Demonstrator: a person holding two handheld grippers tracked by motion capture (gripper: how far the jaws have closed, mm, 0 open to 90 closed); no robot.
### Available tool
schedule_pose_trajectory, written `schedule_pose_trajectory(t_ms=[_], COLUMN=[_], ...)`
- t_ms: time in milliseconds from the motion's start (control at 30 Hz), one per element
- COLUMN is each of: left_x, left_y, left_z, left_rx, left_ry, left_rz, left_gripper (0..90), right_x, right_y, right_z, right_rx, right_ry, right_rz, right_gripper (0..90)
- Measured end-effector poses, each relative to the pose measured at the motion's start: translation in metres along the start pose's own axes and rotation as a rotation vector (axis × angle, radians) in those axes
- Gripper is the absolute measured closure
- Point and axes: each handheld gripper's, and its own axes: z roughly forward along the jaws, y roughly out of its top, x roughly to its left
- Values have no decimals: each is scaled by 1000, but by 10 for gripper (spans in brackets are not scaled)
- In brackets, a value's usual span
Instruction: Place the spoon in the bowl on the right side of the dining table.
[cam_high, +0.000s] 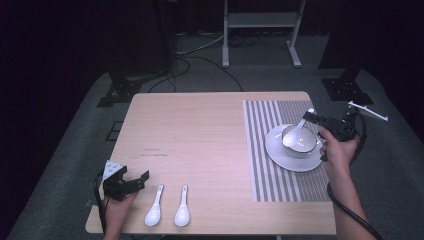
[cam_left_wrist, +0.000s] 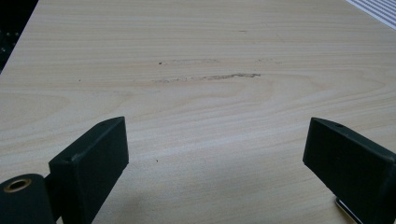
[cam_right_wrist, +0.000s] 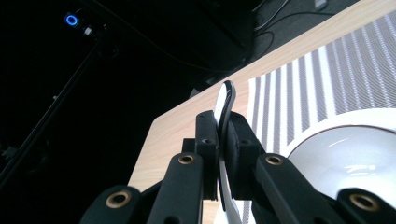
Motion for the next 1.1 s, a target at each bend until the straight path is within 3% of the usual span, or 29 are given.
schedule_pose_trajectory(t_ms=[700,1100], left_x=[0,-1], left_y=[0,0], left_z=[0,0], left_rx=[-2,-2], left_ry=[-1,1], left_rz=[0,2], left_gripper=[55,55], right_x=[-47,-67], right_y=[1,-7], right_z=[3,1], right_rx=[-132,-146], right_ry=[-104,-137], right_rz=[111,149], right_gripper=[845,845])
